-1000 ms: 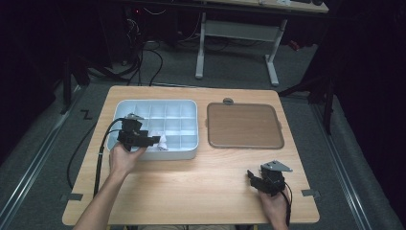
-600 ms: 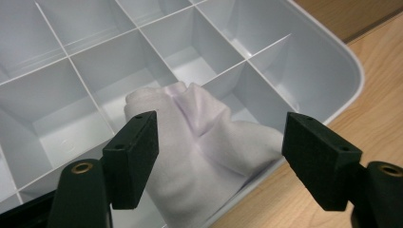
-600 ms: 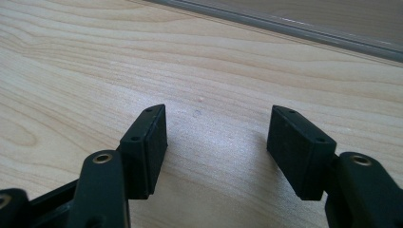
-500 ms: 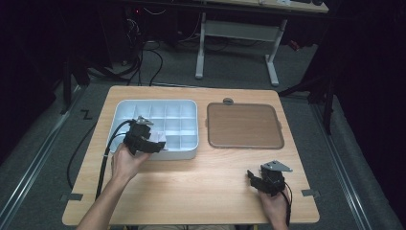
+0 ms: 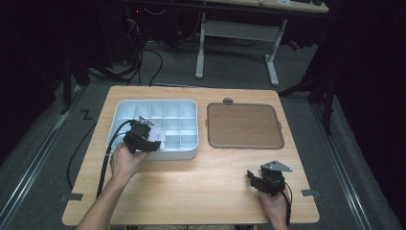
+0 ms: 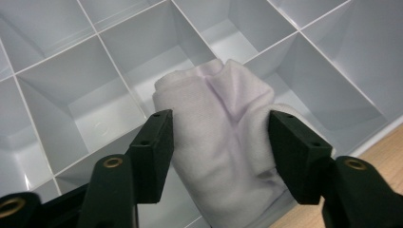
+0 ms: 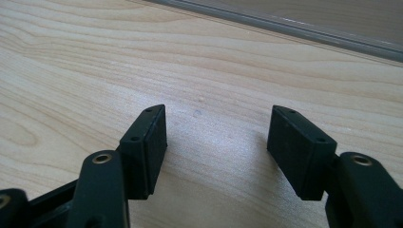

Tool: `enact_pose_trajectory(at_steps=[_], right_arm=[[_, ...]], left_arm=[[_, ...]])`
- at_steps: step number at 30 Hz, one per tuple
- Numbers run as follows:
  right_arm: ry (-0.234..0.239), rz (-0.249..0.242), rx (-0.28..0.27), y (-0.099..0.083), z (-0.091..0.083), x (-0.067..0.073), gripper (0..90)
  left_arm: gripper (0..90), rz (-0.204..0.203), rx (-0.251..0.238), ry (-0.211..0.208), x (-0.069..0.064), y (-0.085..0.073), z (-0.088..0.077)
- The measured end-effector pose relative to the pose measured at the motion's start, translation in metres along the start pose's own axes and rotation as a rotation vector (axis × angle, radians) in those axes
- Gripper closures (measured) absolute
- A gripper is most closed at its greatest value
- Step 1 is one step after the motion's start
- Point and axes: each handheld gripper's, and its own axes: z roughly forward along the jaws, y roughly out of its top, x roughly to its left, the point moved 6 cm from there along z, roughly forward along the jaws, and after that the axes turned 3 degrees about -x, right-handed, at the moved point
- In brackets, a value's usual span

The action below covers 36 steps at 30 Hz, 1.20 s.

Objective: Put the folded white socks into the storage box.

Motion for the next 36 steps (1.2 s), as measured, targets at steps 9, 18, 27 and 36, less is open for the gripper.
enact_pose_trajectory(at_steps=[9,18,27,36], right_arm=[[0.0,0.0,0.0,0.0,0.0,0.0,39.1],[0.0,0.001,0.0,0.0,0.0,0.0,39.1],[0.001,0.0,0.0,0.0,0.0,0.0,39.1],[0.0,-0.002,0.0,0.0,0.0,0.0,39.1]], left_arm=[[61.5,0.03,0.014,0.011,0.001,-0.005,0.004],[74.6,0.019,0.052,0.01,0.004,-0.008,0.01],[80.7,-0.015,0.082,0.01,0.009,-0.008,0.014],[82.7,-0.023,0.109,0.023,0.012,-0.012,0.019]])
